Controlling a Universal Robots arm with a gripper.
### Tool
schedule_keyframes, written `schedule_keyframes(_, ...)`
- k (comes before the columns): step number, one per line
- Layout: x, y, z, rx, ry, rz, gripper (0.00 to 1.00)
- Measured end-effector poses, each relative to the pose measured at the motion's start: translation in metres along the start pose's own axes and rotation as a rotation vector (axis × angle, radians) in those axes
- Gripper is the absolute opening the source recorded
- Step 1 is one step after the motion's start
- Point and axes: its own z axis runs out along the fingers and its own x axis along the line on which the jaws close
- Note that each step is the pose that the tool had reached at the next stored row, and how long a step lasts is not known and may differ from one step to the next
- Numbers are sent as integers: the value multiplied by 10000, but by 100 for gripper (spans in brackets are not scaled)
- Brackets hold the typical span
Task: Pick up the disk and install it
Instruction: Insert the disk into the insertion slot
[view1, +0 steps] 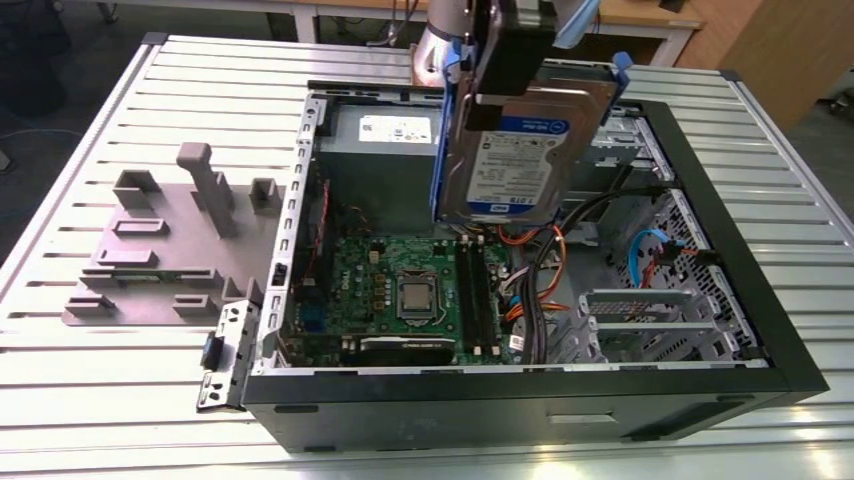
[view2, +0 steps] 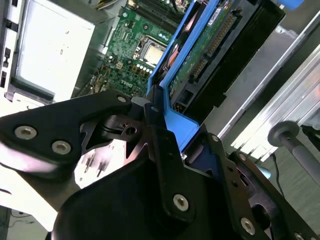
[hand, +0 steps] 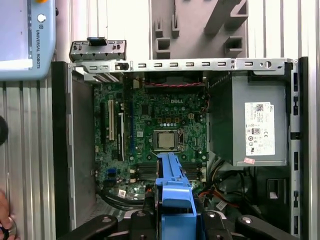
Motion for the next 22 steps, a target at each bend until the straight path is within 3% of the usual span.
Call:
schedule_keyframes(3,10,-39,3,-7,2,-1,36)
schedule_keyframes(10,53,-53,8,-7,3,0,36)
schedule_keyframes(22,336,-64,17,-7,3,-1,36)
